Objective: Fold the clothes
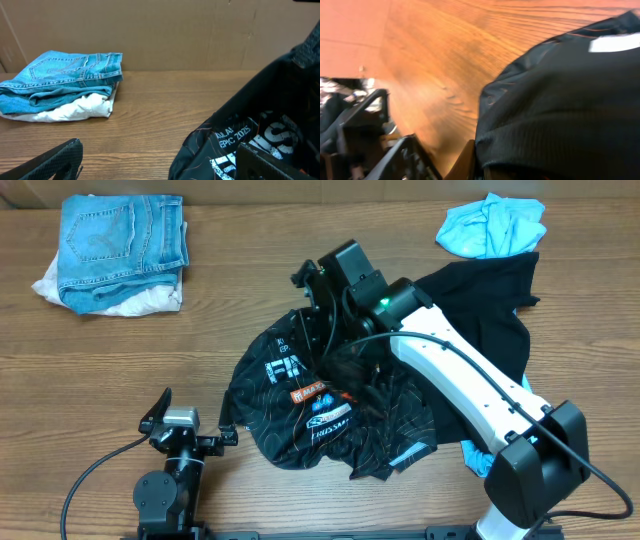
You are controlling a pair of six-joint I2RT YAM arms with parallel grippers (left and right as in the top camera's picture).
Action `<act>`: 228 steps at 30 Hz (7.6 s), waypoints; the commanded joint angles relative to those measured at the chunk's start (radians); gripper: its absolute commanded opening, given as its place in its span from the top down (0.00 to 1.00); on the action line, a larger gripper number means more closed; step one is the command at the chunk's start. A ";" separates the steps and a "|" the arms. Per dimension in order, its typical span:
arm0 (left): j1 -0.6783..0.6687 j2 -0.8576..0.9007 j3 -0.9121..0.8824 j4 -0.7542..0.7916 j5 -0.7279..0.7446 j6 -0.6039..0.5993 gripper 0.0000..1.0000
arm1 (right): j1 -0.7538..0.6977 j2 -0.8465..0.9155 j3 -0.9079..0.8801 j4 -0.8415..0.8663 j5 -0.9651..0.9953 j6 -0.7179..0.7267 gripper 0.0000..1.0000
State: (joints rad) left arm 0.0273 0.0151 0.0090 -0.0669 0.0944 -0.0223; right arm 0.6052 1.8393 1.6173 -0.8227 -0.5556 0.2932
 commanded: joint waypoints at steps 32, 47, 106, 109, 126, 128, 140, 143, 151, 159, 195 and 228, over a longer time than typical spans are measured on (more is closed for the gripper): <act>0.007 -0.011 -0.004 -0.001 0.007 0.012 0.00 | -0.483 0.260 -0.086 -0.085 0.223 -0.112 0.92; 0.007 -0.011 -0.004 -0.001 0.007 0.012 0.00 | -0.660 0.405 -0.087 -0.072 0.376 -0.112 0.96; 0.007 -0.011 -0.004 -0.001 0.007 0.012 0.00 | -0.938 0.379 0.325 -0.643 0.378 -0.069 0.87; 0.007 -0.011 -0.004 -0.001 0.007 0.012 0.00 | -0.936 0.379 0.239 -0.613 0.375 -0.069 0.89; 0.007 -0.011 -0.004 -0.001 0.007 0.012 0.00 | -0.977 0.379 0.001 -0.544 0.644 0.049 0.89; 0.007 -0.011 -0.004 -0.001 0.007 0.012 0.00 | -0.995 0.379 0.001 -0.539 0.665 0.048 0.89; 0.007 -0.011 -0.004 -0.001 0.007 0.012 0.00 | -1.263 0.379 0.003 -0.428 0.946 0.054 0.84; 0.007 -0.011 -0.004 -0.001 0.007 0.012 0.00 | -1.358 0.378 0.024 -0.427 0.936 0.083 0.85; 0.007 -0.011 -0.004 -0.001 0.007 0.012 0.00 | -1.477 0.368 0.338 -0.568 0.808 0.092 0.86; 0.007 -0.011 -0.004 -0.001 0.007 0.012 0.00 | -1.367 0.349 0.602 -0.748 0.528 -0.044 0.78; 0.007 -0.011 -0.004 -0.001 0.007 0.012 0.00 | -1.140 0.351 0.042 -0.443 0.652 -0.002 0.74; 0.007 -0.011 -0.004 -0.001 0.007 0.012 0.00 | -0.973 0.134 0.956 -0.843 0.191 -0.077 0.11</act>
State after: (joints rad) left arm 0.0273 0.0151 0.0090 -0.0669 0.0944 -0.0223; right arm -0.4282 2.0590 2.5404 -1.6505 -0.3328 0.2359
